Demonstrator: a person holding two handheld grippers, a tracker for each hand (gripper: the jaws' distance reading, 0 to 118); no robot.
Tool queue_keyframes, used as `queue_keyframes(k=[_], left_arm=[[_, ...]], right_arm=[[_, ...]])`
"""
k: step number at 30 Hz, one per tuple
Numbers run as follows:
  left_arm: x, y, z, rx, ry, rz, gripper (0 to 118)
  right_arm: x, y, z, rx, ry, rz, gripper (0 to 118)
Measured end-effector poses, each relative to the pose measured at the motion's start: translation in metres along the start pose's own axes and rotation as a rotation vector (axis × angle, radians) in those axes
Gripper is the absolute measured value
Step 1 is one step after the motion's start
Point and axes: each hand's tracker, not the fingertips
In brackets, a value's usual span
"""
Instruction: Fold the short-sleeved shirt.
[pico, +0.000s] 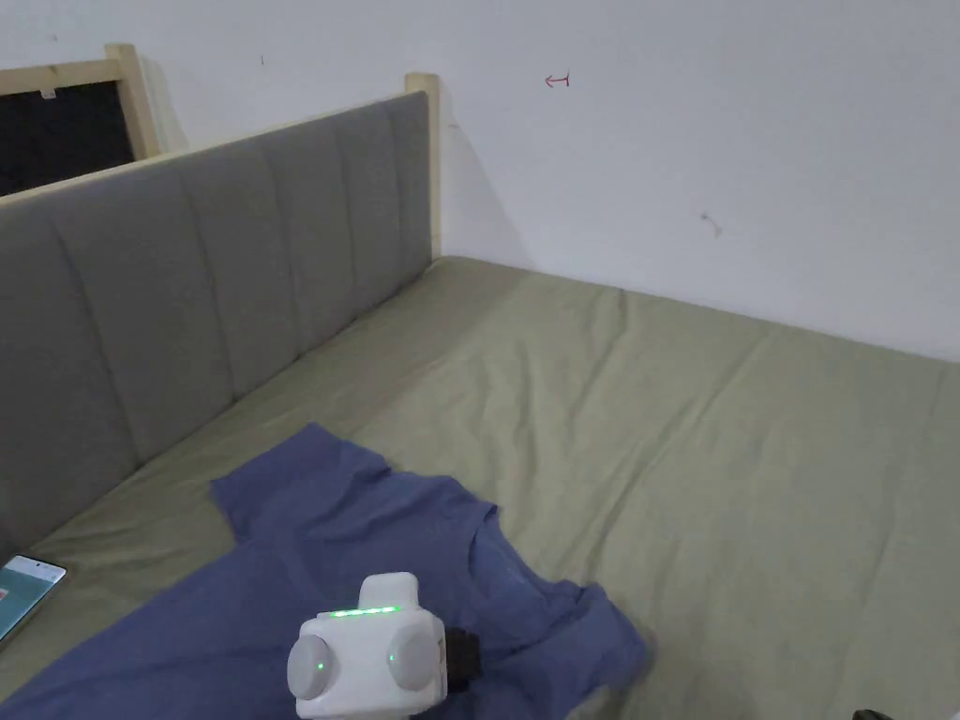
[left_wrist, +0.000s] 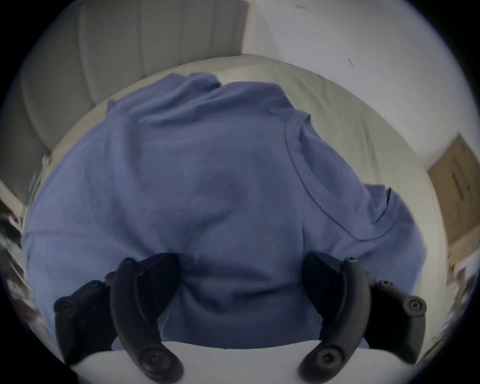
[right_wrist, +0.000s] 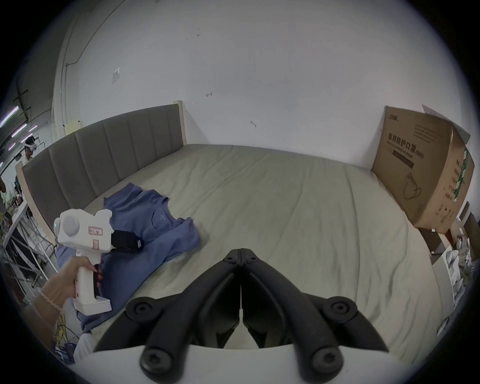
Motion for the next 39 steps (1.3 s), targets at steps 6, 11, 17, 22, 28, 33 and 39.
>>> queue_keyframes(k=[6,11,17,22,28,33,39], left_arm=[[-0.003,0.006,0.023,0.024,0.015,0.050,54],[-0.013,0.008,0.026,0.017,0.037,0.077,5],[-0.020,0.021,0.040,0.016,-0.006,0.158,5],[-0.018,0.030,0.092,0.111,-0.089,0.177,5],[0.017,0.036,0.150,0.154,-0.278,0.200,5],[0.099,0.039,0.205,0.224,-0.447,0.041,5],[0.215,0.013,0.264,0.215,-0.750,-0.171,5]], right_arm=[[0.006,-0.005,-0.005,-0.033,0.004,-0.038,0],[0.006,-0.008,-0.003,-0.046,0.011,-0.045,0],[0.016,-0.007,0.008,-0.043,-0.006,-0.046,0],[0.036,-0.002,0.028,-0.015,-0.035,-0.086,0],[0.062,0.001,0.065,0.038,-0.076,-0.135,0],[0.086,0.005,0.104,0.107,-0.149,-0.164,0],[0.127,0.009,0.159,0.207,-0.269,-0.216,0]])
